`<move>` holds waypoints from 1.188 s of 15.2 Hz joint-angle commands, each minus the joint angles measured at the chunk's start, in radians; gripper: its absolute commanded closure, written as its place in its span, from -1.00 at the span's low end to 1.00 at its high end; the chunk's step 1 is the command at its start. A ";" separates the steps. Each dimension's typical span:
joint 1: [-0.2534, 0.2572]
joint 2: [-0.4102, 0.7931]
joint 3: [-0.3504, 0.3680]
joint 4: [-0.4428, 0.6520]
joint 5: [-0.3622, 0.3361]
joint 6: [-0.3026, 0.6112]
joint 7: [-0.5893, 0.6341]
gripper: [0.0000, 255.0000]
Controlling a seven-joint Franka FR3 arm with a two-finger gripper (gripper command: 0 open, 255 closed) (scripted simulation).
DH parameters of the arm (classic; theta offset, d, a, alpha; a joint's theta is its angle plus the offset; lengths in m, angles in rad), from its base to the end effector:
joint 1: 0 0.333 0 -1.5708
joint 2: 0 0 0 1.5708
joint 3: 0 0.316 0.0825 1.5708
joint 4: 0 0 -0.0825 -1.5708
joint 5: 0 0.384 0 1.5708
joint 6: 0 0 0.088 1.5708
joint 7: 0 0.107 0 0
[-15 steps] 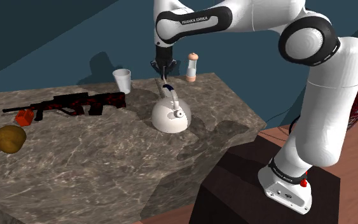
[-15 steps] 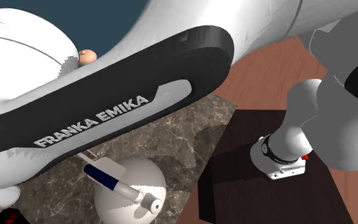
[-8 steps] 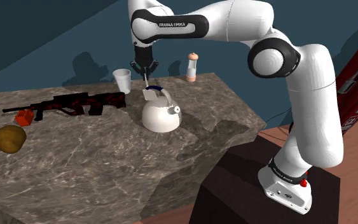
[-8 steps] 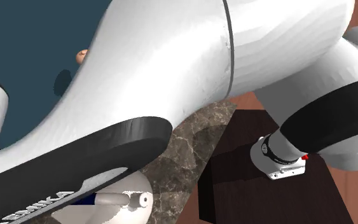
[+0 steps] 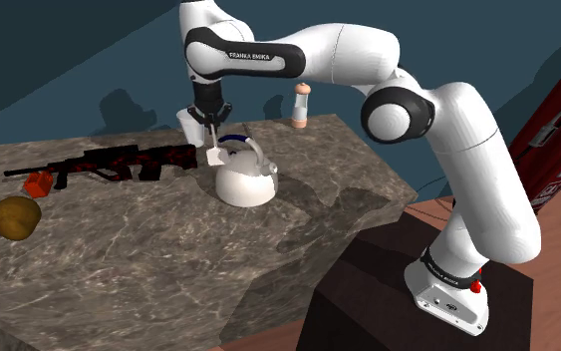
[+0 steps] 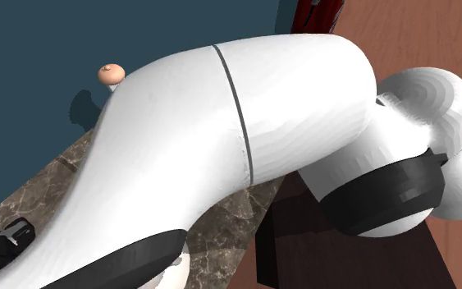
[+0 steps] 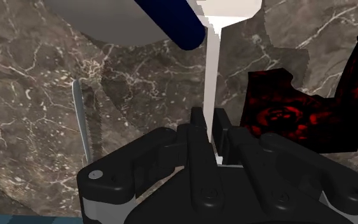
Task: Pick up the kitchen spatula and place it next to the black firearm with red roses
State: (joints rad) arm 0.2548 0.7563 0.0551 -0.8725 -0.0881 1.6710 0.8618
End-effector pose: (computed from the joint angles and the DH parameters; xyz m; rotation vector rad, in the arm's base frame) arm 0.7286 0.2072 0.4637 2.9997 -0.8639 0.0990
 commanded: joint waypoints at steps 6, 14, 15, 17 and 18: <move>-0.004 -0.018 0.001 -0.126 -0.001 0.109 0.007 1.00; -0.006 -0.016 0.000 -0.231 -0.003 0.215 0.014 1.00; -0.007 -0.014 0.000 -0.241 -0.003 0.227 0.015 1.00; -0.007 -0.009 0.000 -0.260 -0.004 0.251 0.016 1.00; -0.007 -0.007 -0.001 -0.269 -0.005 0.263 0.017 1.00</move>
State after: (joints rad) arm 0.2468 0.7440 0.0548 -1.1332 -0.0919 1.9206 0.8766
